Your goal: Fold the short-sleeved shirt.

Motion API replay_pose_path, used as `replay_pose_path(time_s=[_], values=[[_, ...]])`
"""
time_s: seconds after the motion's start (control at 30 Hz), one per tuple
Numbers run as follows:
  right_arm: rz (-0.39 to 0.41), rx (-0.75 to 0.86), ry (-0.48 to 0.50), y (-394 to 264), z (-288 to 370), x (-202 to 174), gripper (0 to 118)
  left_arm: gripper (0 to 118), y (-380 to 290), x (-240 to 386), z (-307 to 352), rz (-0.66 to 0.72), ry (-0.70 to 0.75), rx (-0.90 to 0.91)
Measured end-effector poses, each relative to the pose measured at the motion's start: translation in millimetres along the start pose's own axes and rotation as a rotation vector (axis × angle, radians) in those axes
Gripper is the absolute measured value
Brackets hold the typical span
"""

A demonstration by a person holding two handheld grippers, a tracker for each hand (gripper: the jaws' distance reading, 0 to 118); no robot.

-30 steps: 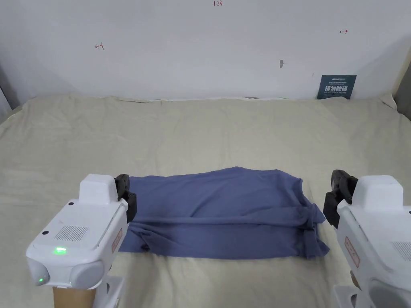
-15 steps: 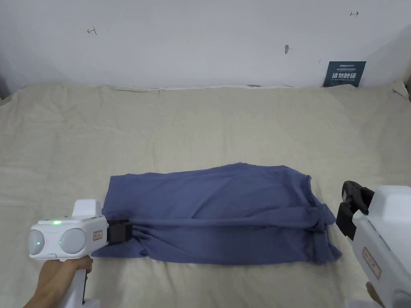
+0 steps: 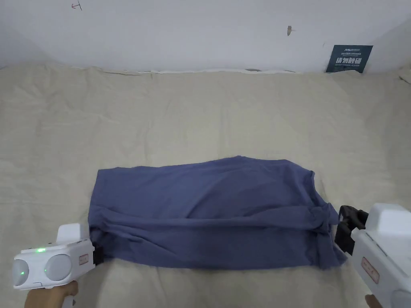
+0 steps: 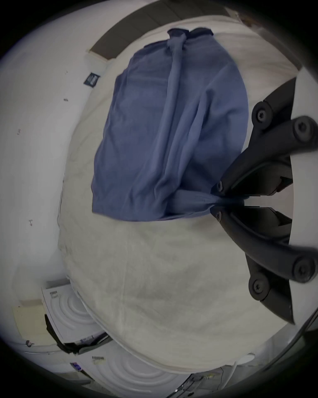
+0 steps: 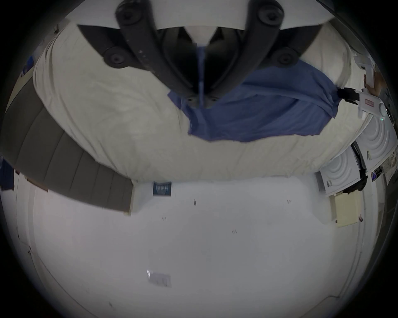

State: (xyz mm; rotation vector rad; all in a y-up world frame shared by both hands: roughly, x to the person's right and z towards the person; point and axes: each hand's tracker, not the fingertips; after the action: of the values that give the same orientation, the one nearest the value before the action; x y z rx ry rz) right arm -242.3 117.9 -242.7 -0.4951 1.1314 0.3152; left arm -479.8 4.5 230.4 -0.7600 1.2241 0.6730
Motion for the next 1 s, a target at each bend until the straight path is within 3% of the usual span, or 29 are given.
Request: replay_pose_path(time_s=[0.1,0.13,0.3,0.37,0.43,0.47,0.5,0.53,0.57,0.93,1.0], values=[[-0.036,-0.152,-0.007,-17,-37,12,69,8,2,6,22,0.022,0.008,0.016],[-0.043,-0.2,-0.023,-26,-50,16,79,8,4,4,29,0.04,-0.003,0.046],[-0.082,-0.367,-0.064,-63,-98,26,92,8,11,7,50,0.079,-0.038,0.096],[-0.113,-0.423,-0.063,-69,-110,23,92,8,12,8,52,0.067,-0.033,0.104],[-0.129,-0.438,-0.064,-73,-119,22,82,8,12,13,57,0.057,-0.023,0.106],[-0.131,-0.438,-0.045,-75,-120,20,66,8,12,14,59,0.058,-0.02,0.104],[-0.128,-0.436,-0.037,-77,-121,24,35,8,11,13,60,0.062,-0.019,0.102],[-0.119,-0.422,-0.027,-77,-114,22,16,8,9,12,62,0.069,-0.018,0.101],[-0.127,-0.393,0.01,-75,-107,19,12,8,8,9,60,0.074,-0.015,0.101],[-0.111,-0.308,0.006,-102,-1,44,11,8,-47,-36,82,0.159,-0.022,0.048],[-0.094,-0.335,-0.039,-120,14,49,11,8,-64,-49,80,0.156,-0.002,0.027]])
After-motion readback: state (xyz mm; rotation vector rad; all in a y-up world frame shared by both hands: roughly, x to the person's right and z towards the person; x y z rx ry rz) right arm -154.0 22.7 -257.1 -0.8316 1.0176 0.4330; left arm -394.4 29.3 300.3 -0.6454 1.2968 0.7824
